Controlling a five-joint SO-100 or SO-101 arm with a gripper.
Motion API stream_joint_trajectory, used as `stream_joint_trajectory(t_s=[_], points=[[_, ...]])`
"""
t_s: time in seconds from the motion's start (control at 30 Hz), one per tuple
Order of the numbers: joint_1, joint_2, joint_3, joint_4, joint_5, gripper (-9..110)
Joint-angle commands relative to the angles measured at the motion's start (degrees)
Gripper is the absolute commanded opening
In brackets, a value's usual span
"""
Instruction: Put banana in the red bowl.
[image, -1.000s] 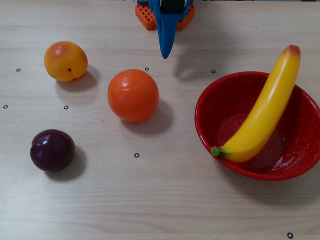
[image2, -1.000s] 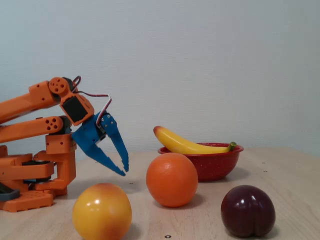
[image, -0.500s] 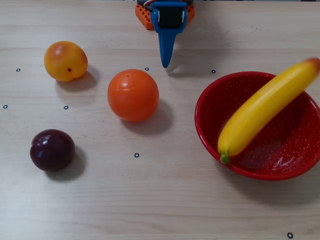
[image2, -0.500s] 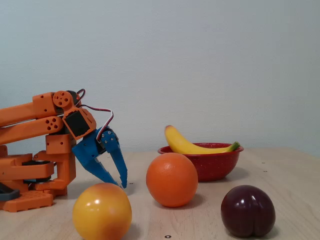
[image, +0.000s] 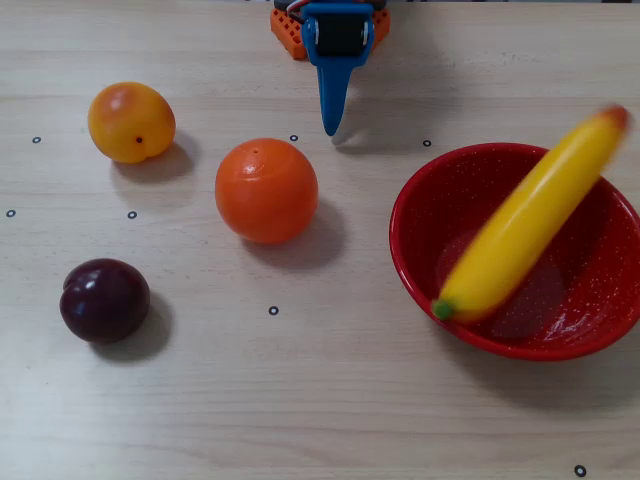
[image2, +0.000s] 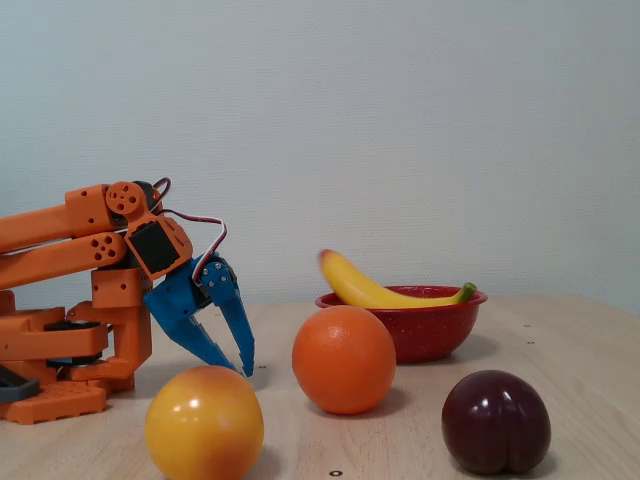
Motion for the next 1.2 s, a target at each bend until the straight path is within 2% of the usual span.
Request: stream_joint_trajectory(t_s=[0.0,1.17], points=[[0.88,0.97,0.79,3.34,0.62,0],[1.41,0.97,0.79,3.34,1.32,0]])
